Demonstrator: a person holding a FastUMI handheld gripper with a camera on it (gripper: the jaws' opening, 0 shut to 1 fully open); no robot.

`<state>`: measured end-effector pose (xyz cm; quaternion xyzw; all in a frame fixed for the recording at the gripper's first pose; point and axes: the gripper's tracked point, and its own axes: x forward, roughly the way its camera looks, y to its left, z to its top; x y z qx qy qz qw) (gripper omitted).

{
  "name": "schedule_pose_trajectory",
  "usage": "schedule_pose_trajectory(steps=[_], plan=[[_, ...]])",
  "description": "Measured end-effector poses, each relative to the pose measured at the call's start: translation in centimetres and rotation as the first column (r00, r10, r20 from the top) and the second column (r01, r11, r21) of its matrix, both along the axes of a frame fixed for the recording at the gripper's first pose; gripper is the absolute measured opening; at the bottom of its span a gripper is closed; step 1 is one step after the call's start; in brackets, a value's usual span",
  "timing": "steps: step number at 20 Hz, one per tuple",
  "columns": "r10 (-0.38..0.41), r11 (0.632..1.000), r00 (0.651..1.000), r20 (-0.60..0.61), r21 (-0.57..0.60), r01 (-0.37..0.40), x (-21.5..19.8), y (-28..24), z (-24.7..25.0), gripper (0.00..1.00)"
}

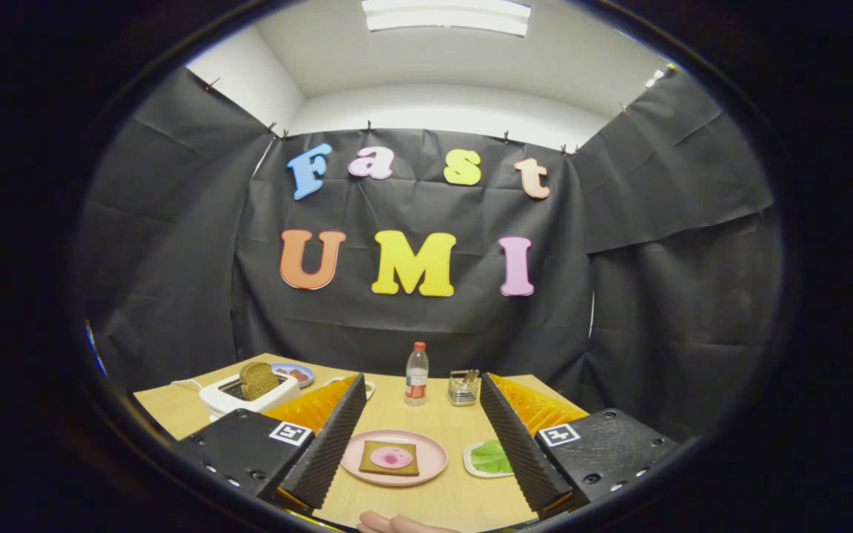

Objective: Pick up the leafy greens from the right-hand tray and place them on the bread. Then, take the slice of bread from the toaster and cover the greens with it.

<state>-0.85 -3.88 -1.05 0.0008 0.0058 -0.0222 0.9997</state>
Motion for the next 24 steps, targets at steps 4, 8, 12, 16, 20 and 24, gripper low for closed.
schedule_pose_trajectory(steps=[4,8,12,16,20,24], plan=[[-0.016,1.000,1.000,-0.008,-0.014,0.016,0.8,-1.0,-0.5,0.95],[-0.043,0.999,0.998,-0.053,-0.015,0.042,2.9,-3.9,-1.6,0.95],[-0.096,0.995,0.988,-0.124,-0.014,0.095,6.4,-8.9,-3.5,0.95],[-0.160,0.987,0.970,-0.185,-0.033,0.157,10.3,-14.4,-6.1,0.95],[-0.189,0.980,0.935,-0.300,0.000,0.198,14.5,-19.5,-11.0,0.95],[-0.167,0.969,0.847,-0.505,0.073,0.234,18.6,-23.7,-19.2,0.95]])
